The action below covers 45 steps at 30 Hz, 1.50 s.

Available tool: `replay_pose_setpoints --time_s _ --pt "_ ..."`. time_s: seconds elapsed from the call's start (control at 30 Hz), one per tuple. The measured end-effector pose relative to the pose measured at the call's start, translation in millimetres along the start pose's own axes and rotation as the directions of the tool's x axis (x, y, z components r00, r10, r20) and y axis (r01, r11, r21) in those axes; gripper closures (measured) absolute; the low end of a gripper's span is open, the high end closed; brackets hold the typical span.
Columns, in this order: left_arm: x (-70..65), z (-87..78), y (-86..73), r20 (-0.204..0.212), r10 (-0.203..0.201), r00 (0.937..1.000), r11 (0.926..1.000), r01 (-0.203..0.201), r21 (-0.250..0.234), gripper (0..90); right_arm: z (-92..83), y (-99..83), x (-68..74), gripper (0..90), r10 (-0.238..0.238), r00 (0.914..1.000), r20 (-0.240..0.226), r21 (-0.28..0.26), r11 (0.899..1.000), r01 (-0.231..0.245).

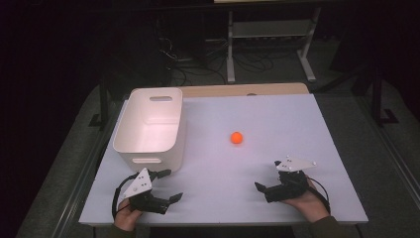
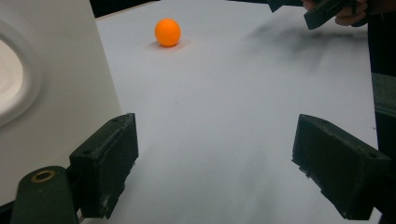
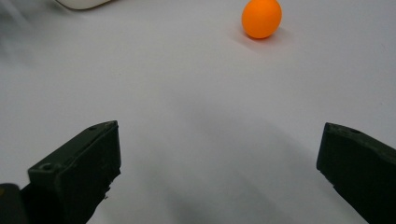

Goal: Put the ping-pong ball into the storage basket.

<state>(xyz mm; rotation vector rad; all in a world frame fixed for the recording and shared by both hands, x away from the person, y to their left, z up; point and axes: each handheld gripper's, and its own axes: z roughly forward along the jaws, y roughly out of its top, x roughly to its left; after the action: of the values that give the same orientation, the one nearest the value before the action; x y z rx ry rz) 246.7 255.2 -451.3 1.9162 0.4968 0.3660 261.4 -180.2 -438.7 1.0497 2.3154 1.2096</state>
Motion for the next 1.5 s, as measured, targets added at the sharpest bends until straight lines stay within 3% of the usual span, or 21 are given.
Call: replay_pose_setpoints --time_s 0.9,1.5 --pt "-1.0 0.7 0.1 -0.002 0.002 1.0 1.0 -0.002 0.001 14.1 9.8 8.7 1.1 0.0 -0.01 0.9999 -0.013 0.003 1.0 0.01" --pt "-1.0 0.7 0.1 -0.002 0.004 1.0 1.0 -0.004 0.002 14.1 15.0 15.4 -2.3 0.0 -0.002 1.0 0.006 -0.003 1.0 0.002"
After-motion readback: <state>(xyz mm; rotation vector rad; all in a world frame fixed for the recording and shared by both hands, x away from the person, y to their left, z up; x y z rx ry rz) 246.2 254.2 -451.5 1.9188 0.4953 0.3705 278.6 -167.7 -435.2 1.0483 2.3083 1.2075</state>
